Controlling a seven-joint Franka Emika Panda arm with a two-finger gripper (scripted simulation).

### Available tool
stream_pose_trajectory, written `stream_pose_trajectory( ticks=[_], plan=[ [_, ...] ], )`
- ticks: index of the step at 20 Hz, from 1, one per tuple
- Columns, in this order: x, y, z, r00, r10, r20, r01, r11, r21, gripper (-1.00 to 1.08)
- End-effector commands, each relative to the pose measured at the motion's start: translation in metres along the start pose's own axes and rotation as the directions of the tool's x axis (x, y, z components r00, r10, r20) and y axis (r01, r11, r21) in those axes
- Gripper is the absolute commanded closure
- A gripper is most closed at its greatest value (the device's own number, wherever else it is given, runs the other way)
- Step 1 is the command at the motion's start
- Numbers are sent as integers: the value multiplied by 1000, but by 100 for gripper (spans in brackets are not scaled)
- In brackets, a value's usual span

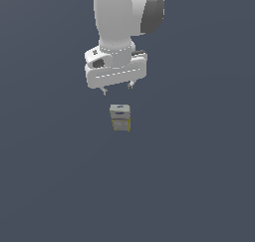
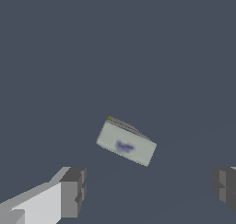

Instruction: Pick up the object and move it to a goal position.

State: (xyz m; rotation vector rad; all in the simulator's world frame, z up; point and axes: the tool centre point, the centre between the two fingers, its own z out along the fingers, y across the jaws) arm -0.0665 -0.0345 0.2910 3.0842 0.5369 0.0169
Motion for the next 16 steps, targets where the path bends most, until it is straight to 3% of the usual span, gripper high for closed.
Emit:
stream_pose_trajectory(
  ticks=[1,8,16],
  plan=[
    [0,0,5,998,-65,0,65,998,1,-92],
    [-2,-1,19,971,-240,1,240,971,3,-92],
    [-4,-3,35,902,-431,1,431,902,6,-92]
  ],
)
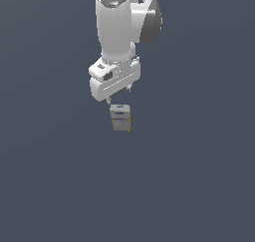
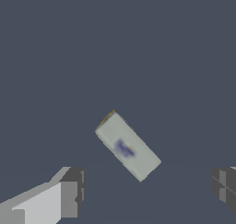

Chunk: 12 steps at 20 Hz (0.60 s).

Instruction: Pick up the object and move it to a goal position.

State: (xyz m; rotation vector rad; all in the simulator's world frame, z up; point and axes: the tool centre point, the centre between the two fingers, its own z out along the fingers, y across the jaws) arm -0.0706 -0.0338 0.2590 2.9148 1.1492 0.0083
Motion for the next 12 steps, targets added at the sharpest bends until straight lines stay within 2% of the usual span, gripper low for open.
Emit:
stream_pose_trajectory(
  ticks=[1,6,12],
  plan=[
    [-1,-1,5,998,-65,0,65,998,1,-92],
    [-2,-2,15,982,-191,0,191,982,2,-92],
    [-3,-4,26,941,-338,-1,338,941,4,-92]
  ],
)
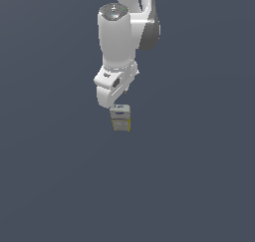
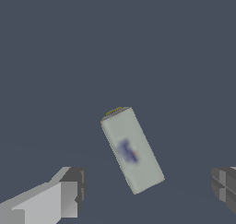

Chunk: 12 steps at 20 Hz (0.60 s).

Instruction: Pick up the object and move it to a goal position.

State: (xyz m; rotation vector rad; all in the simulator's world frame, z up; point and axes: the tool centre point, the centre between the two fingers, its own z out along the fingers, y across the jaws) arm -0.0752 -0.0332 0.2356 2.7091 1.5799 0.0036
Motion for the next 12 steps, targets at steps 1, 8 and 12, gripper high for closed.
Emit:
stream_pose_trajectory(
  ticks=[1,8,12],
  plan=[
    [0,-1,5,998,-65,0,65,998,1,-92],
    [-2,-4,18,971,-239,-1,239,971,3,-92],
    [-2,-6,24,948,-318,-2,318,948,4,-92]
  ],
)
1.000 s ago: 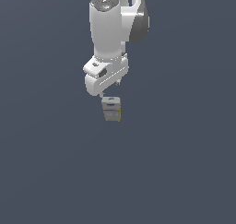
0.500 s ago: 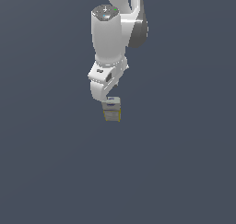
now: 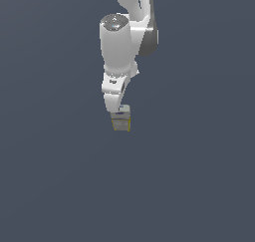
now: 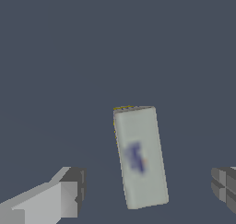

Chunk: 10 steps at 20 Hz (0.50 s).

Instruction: Pick up the object and move it to a goal position.

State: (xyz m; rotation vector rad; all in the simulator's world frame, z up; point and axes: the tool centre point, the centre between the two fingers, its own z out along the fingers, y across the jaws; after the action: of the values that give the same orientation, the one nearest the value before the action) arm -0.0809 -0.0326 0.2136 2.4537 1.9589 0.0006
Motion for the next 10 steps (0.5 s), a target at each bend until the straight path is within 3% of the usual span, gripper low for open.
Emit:
stream_pose_trajectory(
  ticks=[1,10],
  plan=[
    [0,-1,4,999,-50,0,50,999,0,-92],
    [0,-3,11,989,-148,-1,148,989,1,-92]
  ],
)
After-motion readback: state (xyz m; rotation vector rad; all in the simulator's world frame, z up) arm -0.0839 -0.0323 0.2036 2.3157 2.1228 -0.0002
